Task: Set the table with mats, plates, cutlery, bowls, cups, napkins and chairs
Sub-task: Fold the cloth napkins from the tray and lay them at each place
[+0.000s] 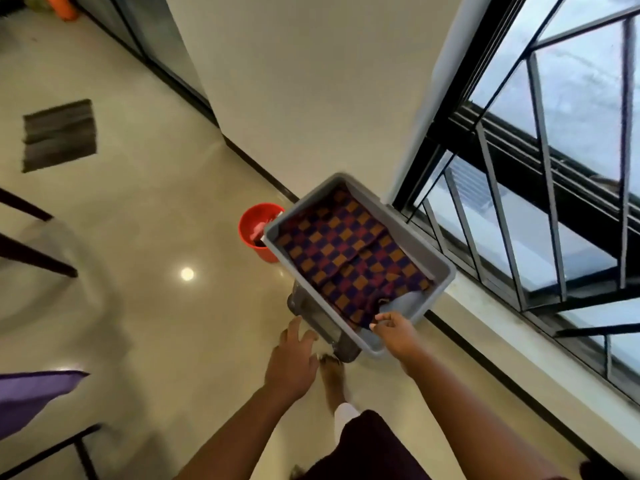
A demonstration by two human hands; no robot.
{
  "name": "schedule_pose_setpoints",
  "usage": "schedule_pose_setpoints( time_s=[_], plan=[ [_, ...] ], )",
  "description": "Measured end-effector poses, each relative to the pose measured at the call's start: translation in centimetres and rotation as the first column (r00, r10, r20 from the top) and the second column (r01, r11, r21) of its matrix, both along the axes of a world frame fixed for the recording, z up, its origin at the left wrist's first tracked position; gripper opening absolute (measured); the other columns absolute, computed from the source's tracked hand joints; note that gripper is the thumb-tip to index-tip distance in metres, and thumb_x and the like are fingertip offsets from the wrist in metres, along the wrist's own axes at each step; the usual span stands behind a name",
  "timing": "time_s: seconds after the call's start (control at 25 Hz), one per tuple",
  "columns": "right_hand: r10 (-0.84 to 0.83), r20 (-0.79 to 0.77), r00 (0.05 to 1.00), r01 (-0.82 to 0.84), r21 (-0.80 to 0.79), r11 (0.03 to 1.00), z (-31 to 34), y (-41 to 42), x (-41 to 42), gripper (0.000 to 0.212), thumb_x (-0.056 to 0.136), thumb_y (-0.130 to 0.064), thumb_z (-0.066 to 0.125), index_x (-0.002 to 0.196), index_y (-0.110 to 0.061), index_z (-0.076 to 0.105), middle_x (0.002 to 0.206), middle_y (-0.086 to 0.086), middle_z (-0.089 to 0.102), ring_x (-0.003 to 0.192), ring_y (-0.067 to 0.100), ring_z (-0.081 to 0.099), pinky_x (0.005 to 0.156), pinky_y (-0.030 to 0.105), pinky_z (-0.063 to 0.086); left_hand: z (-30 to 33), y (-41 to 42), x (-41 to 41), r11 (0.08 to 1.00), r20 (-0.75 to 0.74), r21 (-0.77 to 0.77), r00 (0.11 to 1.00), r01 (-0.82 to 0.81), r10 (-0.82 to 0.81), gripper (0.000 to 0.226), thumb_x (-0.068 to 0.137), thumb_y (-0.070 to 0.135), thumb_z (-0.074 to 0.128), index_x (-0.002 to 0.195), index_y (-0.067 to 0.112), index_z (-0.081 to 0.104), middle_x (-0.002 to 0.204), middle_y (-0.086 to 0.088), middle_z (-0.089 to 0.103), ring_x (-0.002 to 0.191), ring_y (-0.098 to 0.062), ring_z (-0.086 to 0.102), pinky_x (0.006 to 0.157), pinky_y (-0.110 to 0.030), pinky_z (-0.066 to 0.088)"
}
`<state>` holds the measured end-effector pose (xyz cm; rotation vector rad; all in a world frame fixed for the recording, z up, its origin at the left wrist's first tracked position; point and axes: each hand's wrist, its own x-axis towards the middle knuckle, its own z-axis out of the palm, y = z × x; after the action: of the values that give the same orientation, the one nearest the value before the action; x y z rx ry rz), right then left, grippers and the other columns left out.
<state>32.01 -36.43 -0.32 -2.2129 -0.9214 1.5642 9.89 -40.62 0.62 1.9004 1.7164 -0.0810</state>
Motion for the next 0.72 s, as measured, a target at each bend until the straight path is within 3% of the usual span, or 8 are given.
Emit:
schedule_pose_setpoints(
  time_s=[0.12,0.24,0.36,0.48,0.6,0.72],
  plan=[
    [0.029,0.013,0.999,-0.027,-0.112,0.993,-3.8,4.4,1.8,0.013,0.095,-0.016,0.058,0.108,-0.015,0.056,0.113,0.013,0.065,0.099,0.025,0.06,0.094,0.04,0.048,-1.7,5.4,2.5,0.978,-0.049,-0.075,0.979,0.194,-0.198,0.044,0.097,0.023,0.047,0.14,0.022,0.038,0.16,-0.007,0.005,0.141,-0.026,0.023,0.104,-0.037,0.038],
    [0.19,0.007,0.982,-0.183,-0.228,0.956,-8.2,7.0,3.2,0.029,0.095,-0.018,0.059,0.122,-0.013,0.053,0.122,0.012,0.061,0.112,0.028,0.058,0.1,0.037,0.045,-3.3,9.2,4.3,0.952,-0.037,-0.135,0.959,0.274,-0.281,0.046,0.098,0.022,0.045,0.143,0.022,0.036,0.16,-0.007,0.005,0.142,-0.027,0.023,0.108,-0.038,0.035],
    [0.423,-0.026,0.906,-0.414,-0.265,0.871,-11.5,8.3,3.7,0.049,0.095,-0.021,0.058,0.14,-0.02,0.04,0.14,0.009,0.046,0.127,0.026,0.047,0.108,0.036,0.04,-4.8,10.8,5.1,0.951,0.007,-0.172,0.966,0.257,-0.26,0.045,0.099,0.026,0.045,0.143,0.026,0.037,0.159,-0.004,0.011,0.139,-0.024,0.028,0.107,-0.036,0.038],
    [0.414,-0.046,0.909,-0.413,-0.245,0.877,-13.9,9.9,3.6,0.056,0.096,-0.026,0.058,0.147,-0.026,0.035,0.155,0.009,0.02,0.142,0.032,0.027,0.118,0.042,0.027,-6.0,11.4,5.3,0.941,0.024,-0.2,0.961,0.274,-0.275,0.043,0.1,0.027,0.042,0.143,0.026,0.036,0.159,-0.003,0.01,0.139,-0.023,0.028,0.107,-0.035,0.037],
    [0.258,0.011,0.966,-0.251,-0.192,0.949,-13.8,10.8,3.1,0.045,0.095,-0.025,0.059,0.139,-0.017,0.05,0.145,0.008,0.035,0.129,0.028,0.044,0.109,0.039,0.039,-5.2,10.8,5.1,0.929,0.003,-0.221,0.953,0.297,-0.304,0.041,0.1,0.027,0.042,0.14,0.026,0.037,0.16,-0.003,0.005,0.142,-0.022,0.023,0.108,-0.034,0.035],
    [0.112,0.101,0.989,-0.105,-0.068,0.992,-11.2,11.2,2.4,0.028,0.096,-0.017,0.055,0.123,-0.017,0.063,0.125,0.005,0.052,0.086,0.015,0.058,0.078,0.027,0.05,-3.4,10.6,5.0,0.939,0.01,-0.209,0.961,0.272,-0.276,0.039,0.099,0.027,0.043,0.137,0.027,0.039,0.16,-0.001,0.007,0.141,-0.02,0.024,0.106,-0.033,0.037]
  ],
)
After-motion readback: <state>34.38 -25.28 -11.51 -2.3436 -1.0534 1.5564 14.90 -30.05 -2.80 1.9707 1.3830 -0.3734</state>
